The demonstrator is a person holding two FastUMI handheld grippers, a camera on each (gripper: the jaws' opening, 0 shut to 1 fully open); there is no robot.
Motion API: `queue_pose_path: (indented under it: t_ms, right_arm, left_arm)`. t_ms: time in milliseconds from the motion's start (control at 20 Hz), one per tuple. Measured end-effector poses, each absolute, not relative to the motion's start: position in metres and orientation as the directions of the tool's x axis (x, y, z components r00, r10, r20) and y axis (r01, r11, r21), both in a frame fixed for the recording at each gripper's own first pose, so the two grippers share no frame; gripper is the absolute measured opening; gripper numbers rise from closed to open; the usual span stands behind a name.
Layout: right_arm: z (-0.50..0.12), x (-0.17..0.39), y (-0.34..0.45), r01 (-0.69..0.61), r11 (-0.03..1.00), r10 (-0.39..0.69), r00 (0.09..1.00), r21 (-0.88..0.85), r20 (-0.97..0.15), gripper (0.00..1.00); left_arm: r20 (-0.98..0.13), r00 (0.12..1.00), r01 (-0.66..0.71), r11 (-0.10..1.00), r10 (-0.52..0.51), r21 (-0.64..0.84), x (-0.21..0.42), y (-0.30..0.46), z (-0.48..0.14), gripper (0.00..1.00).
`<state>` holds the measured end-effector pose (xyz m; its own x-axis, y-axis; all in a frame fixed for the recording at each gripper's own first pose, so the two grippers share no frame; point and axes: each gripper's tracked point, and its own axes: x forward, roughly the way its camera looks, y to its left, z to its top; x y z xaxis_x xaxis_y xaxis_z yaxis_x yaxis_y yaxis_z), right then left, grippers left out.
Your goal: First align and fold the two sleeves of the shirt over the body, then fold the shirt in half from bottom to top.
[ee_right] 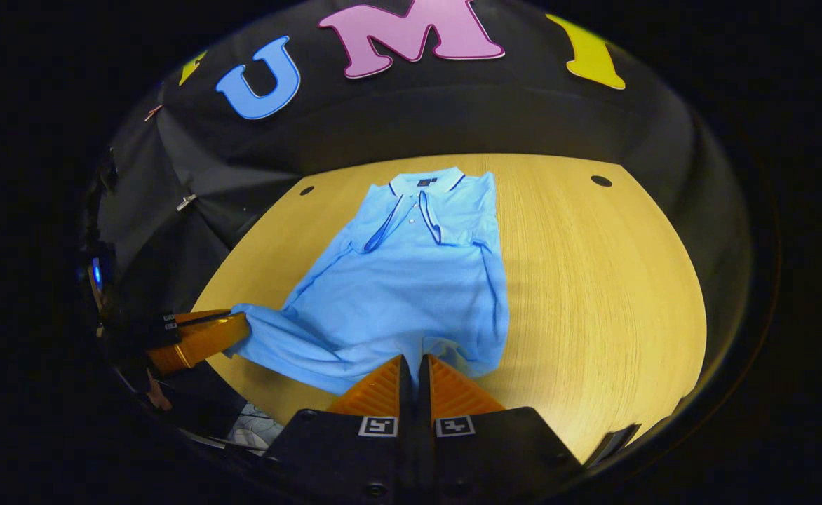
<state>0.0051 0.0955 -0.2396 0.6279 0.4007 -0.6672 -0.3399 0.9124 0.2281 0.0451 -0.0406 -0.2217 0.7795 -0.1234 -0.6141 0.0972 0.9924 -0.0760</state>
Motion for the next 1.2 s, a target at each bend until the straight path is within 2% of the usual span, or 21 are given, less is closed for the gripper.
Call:
queue_pose_path:
  t_ms: [50, 200, 350, 400, 450, 500, 550, 850, 1100, 1150, 1200]
  right_arm:
    - [-0.233, 0.017, 0.098, -0.345, 0.911, 0.404, 0.636, 0.226, -0.658, 0.05]
    - [-0.213, 0.058, 0.104, -0.362, 0.906, 0.415, 0.657, 0.220, -0.629, 0.05]
    - [-0.196, 0.103, 0.107, -0.363, 0.908, 0.413, 0.691, 0.209, -0.594, 0.05]
    - [-0.192, 0.119, 0.109, -0.361, 0.907, 0.416, 0.698, 0.214, -0.584, 0.05]
    - [-0.187, 0.150, 0.112, -0.355, 0.907, 0.419, 0.710, 0.227, -0.566, 0.00]
    - [-0.185, 0.174, 0.113, -0.341, 0.911, 0.413, 0.726, 0.233, -0.550, 0.05]
    - [-0.182, 0.191, 0.115, -0.332, 0.912, 0.409, 0.736, 0.240, -0.539, 0.05]
    - [-0.171, 0.288, 0.124, -0.322, 0.919, 0.393, 0.785, 0.227, -0.479, 0.05]
    - [-0.182, 0.359, 0.127, -0.301, 0.939, 0.344, 0.834, 0.166, -0.431, 0.05]
    - [-0.191, 0.381, 0.131, -0.282, 0.946, 0.323, 0.848, 0.158, -0.421, 0.05]
    - [-0.200, 0.398, 0.133, -0.257, 0.954, 0.300, 0.857, 0.156, -0.419, 0.05]
  left_arm:
    - [-0.599, 0.790, 0.100, 0.992, -0.128, -0.079, 0.059, -0.043, -0.210, 0.06]
    - [-0.580, 0.802, 0.103, 0.989, -0.144, -0.103, 0.093, -0.051, -0.189, 0.06]
    - [-0.567, 0.810, 0.107, 0.988, -0.149, -0.108, 0.129, -0.053, -0.178, 0.06]
    - [-0.562, 0.814, 0.107, 0.989, -0.148, -0.105, 0.144, -0.052, -0.174, 0.02]
    - [-0.556, 0.819, 0.099, 0.989, -0.145, -0.113, 0.167, -0.052, -0.170, 0.01]
    - [-0.542, 0.827, 0.085, 0.987, -0.145, -0.135, 0.194, -0.052, -0.166, 0.06]
    - [-0.533, 0.835, 0.074, 0.988, -0.136, -0.135, 0.212, -0.050, -0.164, 0.06]
    - [-0.489, 0.868, 0.052, 0.996, -0.082, -0.075, 0.315, -0.029, -0.165, 0.06]
    - [-0.435, 0.895, 0.092, 0.995, -0.099, -0.036, 0.395, -0.025, -0.178, 0.06]
    - [-0.403, 0.911, 0.093, 0.996, -0.088, -0.007, 0.417, -0.023, -0.187, 0.01]
    - [-0.384, 0.919, 0.097, 0.995, -0.091, -0.004, 0.442, -0.025, -0.203, 0.06]
